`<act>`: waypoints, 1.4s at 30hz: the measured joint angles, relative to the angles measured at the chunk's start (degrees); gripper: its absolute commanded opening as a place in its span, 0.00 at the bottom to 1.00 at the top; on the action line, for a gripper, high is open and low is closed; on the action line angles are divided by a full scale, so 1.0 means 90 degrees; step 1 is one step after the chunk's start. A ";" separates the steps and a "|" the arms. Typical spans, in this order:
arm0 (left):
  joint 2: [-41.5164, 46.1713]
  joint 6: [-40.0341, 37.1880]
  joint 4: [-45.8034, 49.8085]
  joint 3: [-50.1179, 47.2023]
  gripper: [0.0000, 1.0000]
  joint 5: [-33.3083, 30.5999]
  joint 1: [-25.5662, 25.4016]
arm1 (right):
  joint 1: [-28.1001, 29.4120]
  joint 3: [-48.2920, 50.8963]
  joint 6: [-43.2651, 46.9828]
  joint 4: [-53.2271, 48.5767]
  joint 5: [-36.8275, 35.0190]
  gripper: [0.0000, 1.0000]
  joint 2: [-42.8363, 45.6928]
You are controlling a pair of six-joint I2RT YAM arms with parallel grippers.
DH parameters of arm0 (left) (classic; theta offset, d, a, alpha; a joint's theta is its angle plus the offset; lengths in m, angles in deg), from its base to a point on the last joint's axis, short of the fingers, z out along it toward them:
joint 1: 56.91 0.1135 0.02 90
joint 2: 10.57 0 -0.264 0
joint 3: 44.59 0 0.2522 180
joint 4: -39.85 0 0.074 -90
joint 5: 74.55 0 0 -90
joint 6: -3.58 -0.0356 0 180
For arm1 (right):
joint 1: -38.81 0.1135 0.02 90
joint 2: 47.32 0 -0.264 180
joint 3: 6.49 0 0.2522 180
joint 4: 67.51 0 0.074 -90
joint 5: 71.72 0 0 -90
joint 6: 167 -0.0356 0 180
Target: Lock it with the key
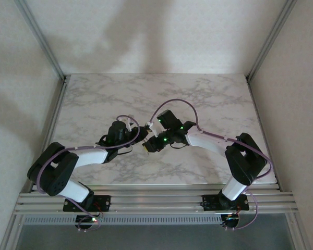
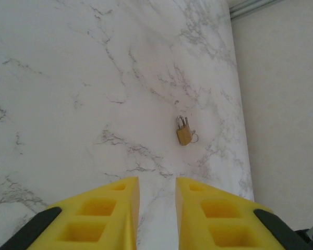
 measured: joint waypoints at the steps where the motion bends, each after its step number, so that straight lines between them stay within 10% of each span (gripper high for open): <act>1: -0.0022 0.0015 -0.0019 0.0000 0.23 0.0019 0.0000 | 0.0002 0.0000 0.0000 0.0000 0.0000 0.21 0.0000; 42: -0.0078 0.0238 -0.0308 -0.0039 0.00 0.0350 0.0170 | 0.0017 0.0000 0.0000 0.0255 -0.0117 0.26 -0.0005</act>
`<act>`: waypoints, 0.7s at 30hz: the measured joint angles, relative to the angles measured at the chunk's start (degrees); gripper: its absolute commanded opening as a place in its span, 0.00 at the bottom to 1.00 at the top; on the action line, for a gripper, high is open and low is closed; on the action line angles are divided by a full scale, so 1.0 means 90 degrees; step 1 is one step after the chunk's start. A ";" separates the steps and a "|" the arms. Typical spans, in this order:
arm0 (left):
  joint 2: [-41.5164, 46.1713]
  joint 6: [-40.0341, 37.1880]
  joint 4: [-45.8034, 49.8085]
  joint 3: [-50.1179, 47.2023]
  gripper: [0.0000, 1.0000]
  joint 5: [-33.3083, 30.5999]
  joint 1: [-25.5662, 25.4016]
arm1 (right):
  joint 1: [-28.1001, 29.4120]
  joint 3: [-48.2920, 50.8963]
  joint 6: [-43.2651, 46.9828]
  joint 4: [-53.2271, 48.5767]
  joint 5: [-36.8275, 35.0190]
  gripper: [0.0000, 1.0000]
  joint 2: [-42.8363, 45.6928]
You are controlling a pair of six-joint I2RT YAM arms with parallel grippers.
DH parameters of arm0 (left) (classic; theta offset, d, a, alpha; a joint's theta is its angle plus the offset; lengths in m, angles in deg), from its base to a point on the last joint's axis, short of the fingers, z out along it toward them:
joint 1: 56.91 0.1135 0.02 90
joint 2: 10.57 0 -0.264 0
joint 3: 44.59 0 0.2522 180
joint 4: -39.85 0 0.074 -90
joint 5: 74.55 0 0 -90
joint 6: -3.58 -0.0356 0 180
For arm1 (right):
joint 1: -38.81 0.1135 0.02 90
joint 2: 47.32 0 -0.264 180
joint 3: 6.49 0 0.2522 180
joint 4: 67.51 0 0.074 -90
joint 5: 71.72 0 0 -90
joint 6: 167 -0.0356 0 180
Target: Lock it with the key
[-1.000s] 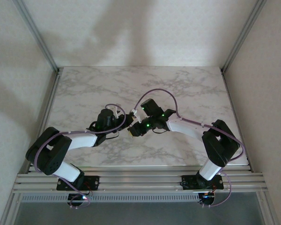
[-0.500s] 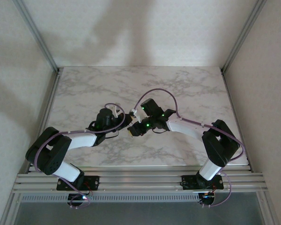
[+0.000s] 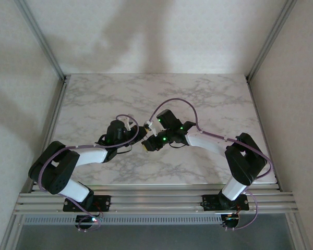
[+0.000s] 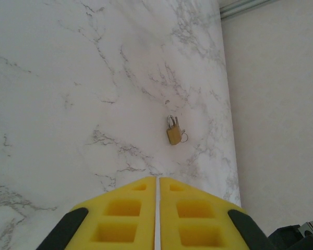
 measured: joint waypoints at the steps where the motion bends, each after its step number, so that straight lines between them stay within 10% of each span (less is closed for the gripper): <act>1: 0.0000 0.0019 -0.0024 -0.0012 0.00 0.0000 0.0005 | 0.0000 0.0000 0.0000 0.0022 0.0000 0.27 -0.0005; 21: 0.0000 0.0206 -0.0231 -0.0199 0.00 0.0080 0.0187 | 0.0032 0.0000 0.0000 0.0141 0.0000 0.42 -0.0068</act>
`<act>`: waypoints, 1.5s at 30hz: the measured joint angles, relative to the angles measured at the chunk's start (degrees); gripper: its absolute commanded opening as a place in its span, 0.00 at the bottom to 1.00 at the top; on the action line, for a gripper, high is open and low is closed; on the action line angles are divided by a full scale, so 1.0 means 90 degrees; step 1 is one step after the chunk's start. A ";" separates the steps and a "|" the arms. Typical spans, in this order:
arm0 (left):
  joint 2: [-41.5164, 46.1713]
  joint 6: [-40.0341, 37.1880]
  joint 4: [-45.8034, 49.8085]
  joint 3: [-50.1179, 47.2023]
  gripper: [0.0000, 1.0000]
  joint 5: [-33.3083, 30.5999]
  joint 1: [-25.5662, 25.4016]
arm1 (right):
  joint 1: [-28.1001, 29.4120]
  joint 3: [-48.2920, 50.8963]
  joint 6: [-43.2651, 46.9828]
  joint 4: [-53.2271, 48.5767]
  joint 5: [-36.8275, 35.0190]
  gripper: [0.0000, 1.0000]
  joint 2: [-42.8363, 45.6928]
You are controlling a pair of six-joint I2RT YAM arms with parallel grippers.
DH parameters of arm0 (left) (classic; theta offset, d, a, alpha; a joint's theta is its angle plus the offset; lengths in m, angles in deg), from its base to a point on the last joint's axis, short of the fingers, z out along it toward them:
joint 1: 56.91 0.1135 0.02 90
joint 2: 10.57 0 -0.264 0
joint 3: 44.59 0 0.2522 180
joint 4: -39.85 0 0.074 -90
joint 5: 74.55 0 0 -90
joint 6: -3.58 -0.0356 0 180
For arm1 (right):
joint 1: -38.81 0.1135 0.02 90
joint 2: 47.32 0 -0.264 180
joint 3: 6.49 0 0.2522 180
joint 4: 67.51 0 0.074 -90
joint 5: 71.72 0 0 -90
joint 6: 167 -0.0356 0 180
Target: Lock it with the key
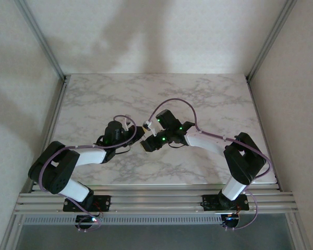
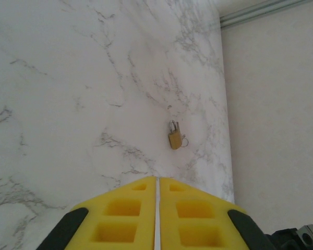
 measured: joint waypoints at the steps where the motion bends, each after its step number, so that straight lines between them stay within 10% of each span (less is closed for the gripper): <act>1: 0.0000 0.0000 -0.0005 -0.0017 0.00 0.0000 0.0012 | 0.0000 0.0000 0.0000 0.0000 0.0000 0.42 0.0000; 25: 0.0483 -0.0148 -0.0622 -0.0415 0.00 0.0257 0.0027 | -0.1132 0.1389 -0.1331 0.1705 0.0848 0.85 0.1457; 45: 0.1243 -0.0121 -0.2385 -0.0765 0.00 0.0770 -0.0415 | -0.1467 0.2103 -0.3177 0.4218 0.2759 0.88 0.1171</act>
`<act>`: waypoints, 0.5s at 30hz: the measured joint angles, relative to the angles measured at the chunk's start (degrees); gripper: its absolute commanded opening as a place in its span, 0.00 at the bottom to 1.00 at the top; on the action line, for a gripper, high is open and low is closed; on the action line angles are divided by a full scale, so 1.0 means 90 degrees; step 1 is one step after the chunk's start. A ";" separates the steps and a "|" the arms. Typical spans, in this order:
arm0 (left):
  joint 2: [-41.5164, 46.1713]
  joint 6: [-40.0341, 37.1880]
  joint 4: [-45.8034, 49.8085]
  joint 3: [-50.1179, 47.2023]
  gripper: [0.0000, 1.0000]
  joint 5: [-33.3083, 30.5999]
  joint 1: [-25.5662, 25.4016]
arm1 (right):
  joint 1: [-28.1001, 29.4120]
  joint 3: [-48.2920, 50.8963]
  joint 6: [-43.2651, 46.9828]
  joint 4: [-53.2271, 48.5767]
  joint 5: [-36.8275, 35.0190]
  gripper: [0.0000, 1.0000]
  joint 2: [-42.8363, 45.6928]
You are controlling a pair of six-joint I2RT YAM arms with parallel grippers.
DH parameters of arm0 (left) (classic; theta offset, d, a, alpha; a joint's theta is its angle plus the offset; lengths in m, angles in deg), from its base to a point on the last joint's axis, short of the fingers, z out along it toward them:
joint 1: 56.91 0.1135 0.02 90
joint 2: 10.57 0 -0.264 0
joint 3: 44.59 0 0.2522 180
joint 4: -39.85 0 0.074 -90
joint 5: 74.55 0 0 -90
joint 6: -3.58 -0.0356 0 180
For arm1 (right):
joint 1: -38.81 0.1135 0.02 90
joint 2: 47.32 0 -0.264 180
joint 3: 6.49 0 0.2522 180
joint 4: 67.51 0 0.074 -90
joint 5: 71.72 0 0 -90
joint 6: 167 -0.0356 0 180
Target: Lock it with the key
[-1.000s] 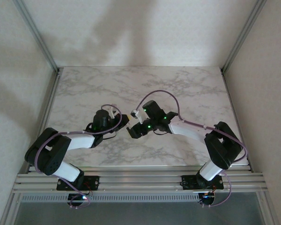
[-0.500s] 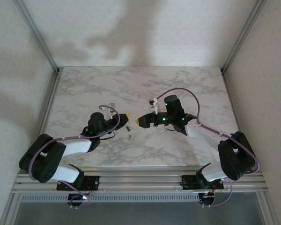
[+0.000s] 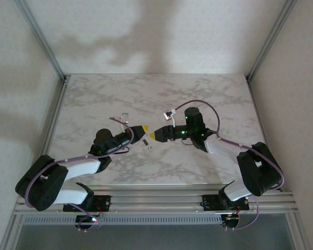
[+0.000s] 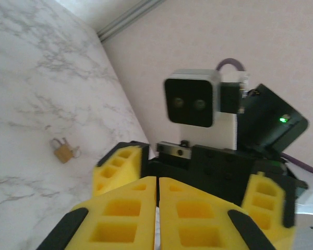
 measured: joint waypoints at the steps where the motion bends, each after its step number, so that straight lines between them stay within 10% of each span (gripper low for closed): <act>1: 0.0061 0.0000 0.0000 0.0017 0.00 -0.0019 -0.0049 | 0.0000 0.0022 -0.0056 0.0090 0.0034 0.88 -0.0012; 15: 0.0260 0.0063 -0.0216 0.0158 0.00 -0.0651 -0.0328 | 0.0124 0.0389 -0.1005 0.1768 0.0568 0.88 -0.0124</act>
